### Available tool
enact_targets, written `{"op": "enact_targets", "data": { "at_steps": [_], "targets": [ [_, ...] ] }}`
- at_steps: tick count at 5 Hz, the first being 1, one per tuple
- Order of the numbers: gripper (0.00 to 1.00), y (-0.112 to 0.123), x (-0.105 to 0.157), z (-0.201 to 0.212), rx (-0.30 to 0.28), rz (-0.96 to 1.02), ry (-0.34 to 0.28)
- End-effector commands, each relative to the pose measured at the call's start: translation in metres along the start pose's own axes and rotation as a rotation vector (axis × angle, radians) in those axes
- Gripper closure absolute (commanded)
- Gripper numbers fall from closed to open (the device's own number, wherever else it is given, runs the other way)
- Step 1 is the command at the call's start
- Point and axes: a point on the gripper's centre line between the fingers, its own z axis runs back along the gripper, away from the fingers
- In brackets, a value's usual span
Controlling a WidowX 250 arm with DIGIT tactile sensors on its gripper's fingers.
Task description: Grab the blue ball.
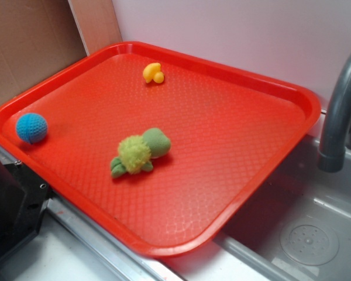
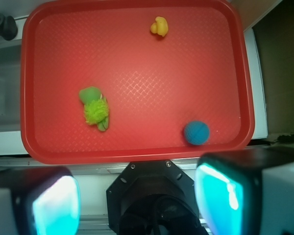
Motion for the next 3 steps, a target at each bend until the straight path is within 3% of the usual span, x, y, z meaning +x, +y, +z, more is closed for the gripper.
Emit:
{"op": "enact_targets", "data": {
  "at_steps": [1, 2, 3],
  "targets": [
    [0.0, 0.0, 0.0, 0.0, 0.0, 0.0, 0.0],
    [0.0, 0.022, 0.012, -0.051, 0.128, -0.039, 0.062],
    [0.0, 0.048, 0.018, -0.088, 0.125, -0.132, 0.058]
  ]
}}
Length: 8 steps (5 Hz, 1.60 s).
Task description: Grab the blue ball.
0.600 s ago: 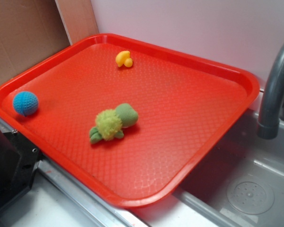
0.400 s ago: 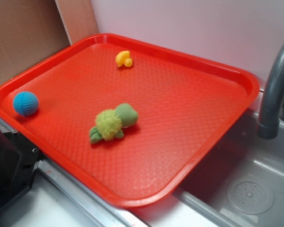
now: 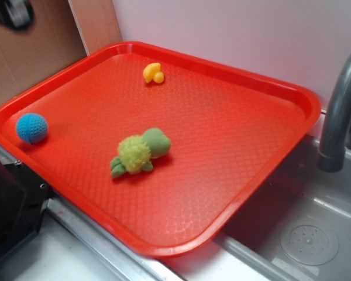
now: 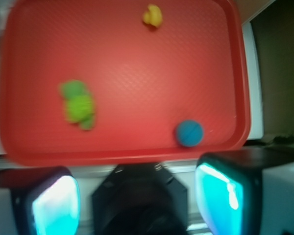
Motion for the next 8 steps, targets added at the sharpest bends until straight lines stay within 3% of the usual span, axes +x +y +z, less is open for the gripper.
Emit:
{"op": "enact_targets", "data": {
  "at_steps": [1, 2, 4, 5, 6, 7, 8],
  "targets": [
    [0.0, 0.048, 0.012, -0.061, -0.005, -0.144, -0.044],
    [0.0, 0.073, 0.003, -0.089, -0.062, -0.121, -0.056],
    [0.0, 0.075, -0.005, -0.128, -0.132, -0.122, -0.064],
    [0.0, 0.063, -0.003, -0.151, -0.104, -0.16, 0.008],
    [0.08, 0.063, -0.006, -0.169, -0.069, -0.137, 0.094],
    [1.0, 0.06, -0.002, -0.17, -0.043, -0.153, 0.088],
    [1.0, 0.054, 0.002, -0.156, -0.003, -0.175, 0.065]
  ]
}}
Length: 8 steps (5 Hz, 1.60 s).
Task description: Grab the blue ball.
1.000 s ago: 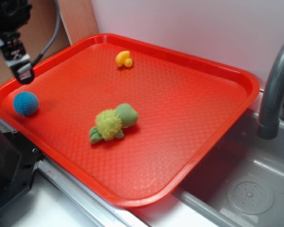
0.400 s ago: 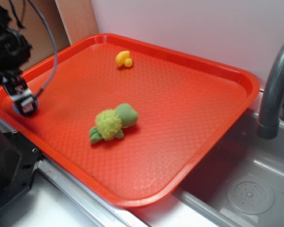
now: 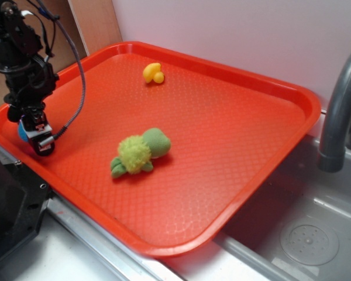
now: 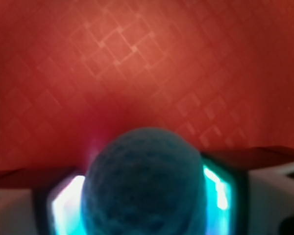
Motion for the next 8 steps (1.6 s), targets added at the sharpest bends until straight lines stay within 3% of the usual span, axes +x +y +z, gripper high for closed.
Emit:
{"op": "enact_targets", "data": {
  "at_steps": [1, 2, 3, 4, 5, 6, 8],
  "targets": [
    [1.0, -0.017, 0.01, 0.038, 0.065, -0.034, -0.057],
    [1.0, -0.048, 0.03, 0.092, 0.031, 0.052, -0.122],
    [1.0, -0.058, 0.04, 0.149, -0.022, 0.175, -0.217],
    [1.0, -0.053, 0.044, 0.199, -0.027, 0.302, -0.212],
    [1.0, -0.037, 0.037, 0.205, -0.022, 0.433, -0.202],
    [0.0, -0.037, 0.037, 0.205, -0.022, 0.433, -0.202],
    [0.0, -0.037, 0.037, 0.205, -0.022, 0.433, -0.202]
  ]
}}
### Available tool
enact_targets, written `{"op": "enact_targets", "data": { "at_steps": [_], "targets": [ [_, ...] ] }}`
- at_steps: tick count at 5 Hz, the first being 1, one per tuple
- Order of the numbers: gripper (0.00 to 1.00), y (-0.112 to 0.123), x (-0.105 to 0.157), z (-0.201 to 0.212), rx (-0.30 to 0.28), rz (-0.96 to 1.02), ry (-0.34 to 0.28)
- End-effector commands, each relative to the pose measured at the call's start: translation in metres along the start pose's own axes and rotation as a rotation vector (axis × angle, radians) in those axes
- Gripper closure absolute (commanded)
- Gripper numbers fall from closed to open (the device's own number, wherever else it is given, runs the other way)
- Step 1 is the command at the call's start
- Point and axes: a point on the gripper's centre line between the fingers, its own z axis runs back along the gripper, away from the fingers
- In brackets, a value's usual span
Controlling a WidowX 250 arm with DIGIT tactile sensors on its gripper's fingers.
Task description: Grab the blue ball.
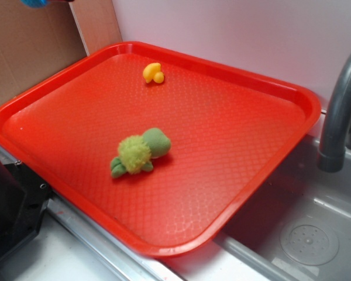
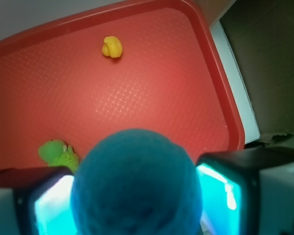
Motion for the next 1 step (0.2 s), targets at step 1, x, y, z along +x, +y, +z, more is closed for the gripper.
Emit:
{"op": "enact_targets", "data": {
  "at_steps": [1],
  "targets": [
    [0.0, 0.0019, 0.0059, 0.0108, -0.003, -0.005, -0.04]
  ]
}}
